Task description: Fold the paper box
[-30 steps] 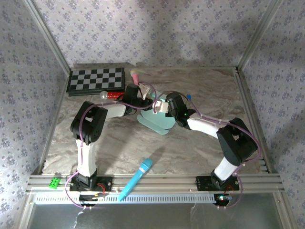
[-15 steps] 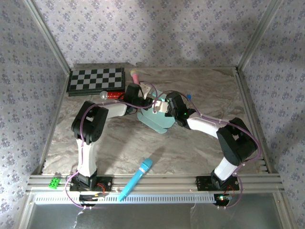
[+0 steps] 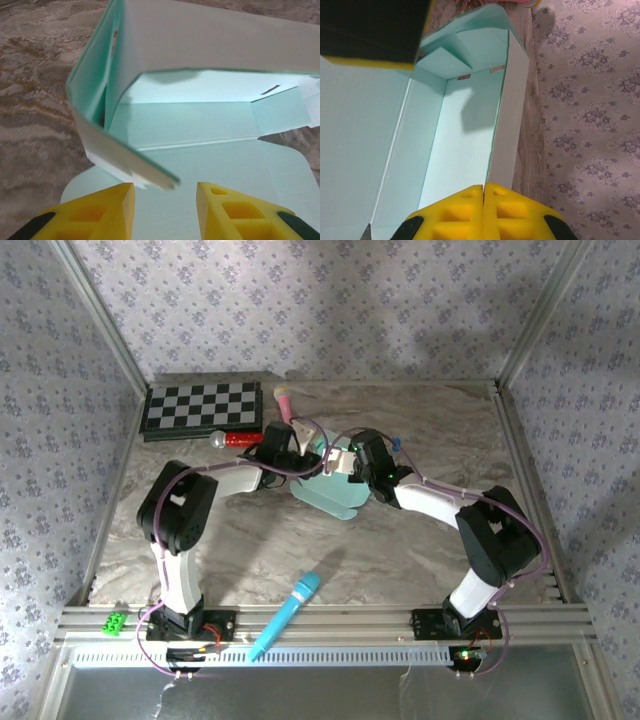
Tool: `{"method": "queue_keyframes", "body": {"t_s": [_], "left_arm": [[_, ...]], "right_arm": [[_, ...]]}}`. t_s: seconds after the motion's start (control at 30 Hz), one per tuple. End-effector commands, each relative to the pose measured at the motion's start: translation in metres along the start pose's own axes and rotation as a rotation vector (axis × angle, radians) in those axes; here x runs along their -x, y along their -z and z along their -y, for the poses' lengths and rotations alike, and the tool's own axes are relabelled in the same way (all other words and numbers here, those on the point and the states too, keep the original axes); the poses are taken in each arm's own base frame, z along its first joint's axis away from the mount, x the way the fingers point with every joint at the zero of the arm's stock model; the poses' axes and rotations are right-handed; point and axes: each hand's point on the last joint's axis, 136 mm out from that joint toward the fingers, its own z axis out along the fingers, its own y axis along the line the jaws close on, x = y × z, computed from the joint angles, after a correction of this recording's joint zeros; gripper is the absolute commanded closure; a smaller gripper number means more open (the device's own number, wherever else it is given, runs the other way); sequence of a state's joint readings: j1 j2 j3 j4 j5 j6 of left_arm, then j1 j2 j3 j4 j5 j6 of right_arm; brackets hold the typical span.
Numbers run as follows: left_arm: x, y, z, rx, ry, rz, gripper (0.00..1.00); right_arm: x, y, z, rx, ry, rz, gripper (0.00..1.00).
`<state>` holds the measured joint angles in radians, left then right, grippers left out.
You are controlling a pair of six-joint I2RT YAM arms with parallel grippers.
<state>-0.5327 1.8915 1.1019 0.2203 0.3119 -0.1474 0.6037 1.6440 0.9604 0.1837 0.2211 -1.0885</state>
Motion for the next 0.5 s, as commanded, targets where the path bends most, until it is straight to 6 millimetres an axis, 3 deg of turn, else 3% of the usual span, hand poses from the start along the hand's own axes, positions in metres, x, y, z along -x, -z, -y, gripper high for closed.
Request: {"method": "queue_keyframes", "body": {"t_s": [0.0, 0.33, 0.47], "left_arm": [[0.002, 0.02, 0.002, 0.029, 0.027, 0.016, 0.63], [-0.046, 0.043, -0.005, 0.119, 0.148, -0.023, 0.63], [-0.065, 0.046, -0.017, 0.188, 0.221, -0.052, 0.64]], "right_arm": [[0.0, 0.001, -0.004, 0.04, 0.007, 0.0, 1.0], [0.009, -0.003, -0.011, 0.067, 0.022, 0.037, 1.0], [0.014, -0.002, -0.011, 0.077, 0.024, 0.058, 1.0]]}}
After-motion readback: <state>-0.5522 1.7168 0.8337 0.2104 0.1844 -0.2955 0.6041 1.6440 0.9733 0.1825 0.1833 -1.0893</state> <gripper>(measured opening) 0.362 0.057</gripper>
